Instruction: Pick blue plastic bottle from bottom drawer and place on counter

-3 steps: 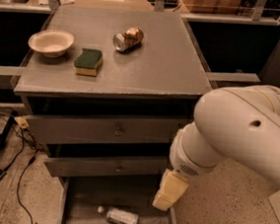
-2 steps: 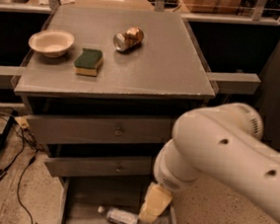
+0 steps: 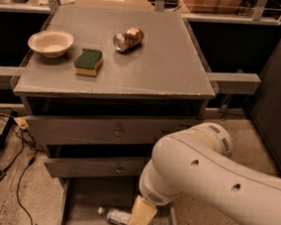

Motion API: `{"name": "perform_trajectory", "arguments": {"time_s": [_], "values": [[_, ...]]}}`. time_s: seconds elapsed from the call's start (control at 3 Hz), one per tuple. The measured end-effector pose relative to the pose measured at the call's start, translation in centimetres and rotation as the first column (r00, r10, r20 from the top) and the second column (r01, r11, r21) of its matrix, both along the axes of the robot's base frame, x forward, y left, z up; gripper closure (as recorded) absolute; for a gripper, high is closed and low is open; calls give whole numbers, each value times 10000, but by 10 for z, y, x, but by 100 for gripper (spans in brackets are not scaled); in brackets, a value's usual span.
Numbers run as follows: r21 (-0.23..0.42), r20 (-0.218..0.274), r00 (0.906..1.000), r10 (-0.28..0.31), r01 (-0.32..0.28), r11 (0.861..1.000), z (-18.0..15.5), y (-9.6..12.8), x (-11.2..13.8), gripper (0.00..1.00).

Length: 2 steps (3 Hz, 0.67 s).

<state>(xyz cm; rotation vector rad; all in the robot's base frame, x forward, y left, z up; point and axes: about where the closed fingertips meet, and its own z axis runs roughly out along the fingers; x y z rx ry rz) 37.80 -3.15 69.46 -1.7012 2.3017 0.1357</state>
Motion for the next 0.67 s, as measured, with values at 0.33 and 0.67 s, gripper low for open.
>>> {"name": "perform_trajectory", "arguments": {"time_s": [0.33,0.67], "values": [[113,-356,9988,-347,351,9993,-29,5,-5,0],[196,-677,9937,-891,906,9957,-75,4,0,0]]}}
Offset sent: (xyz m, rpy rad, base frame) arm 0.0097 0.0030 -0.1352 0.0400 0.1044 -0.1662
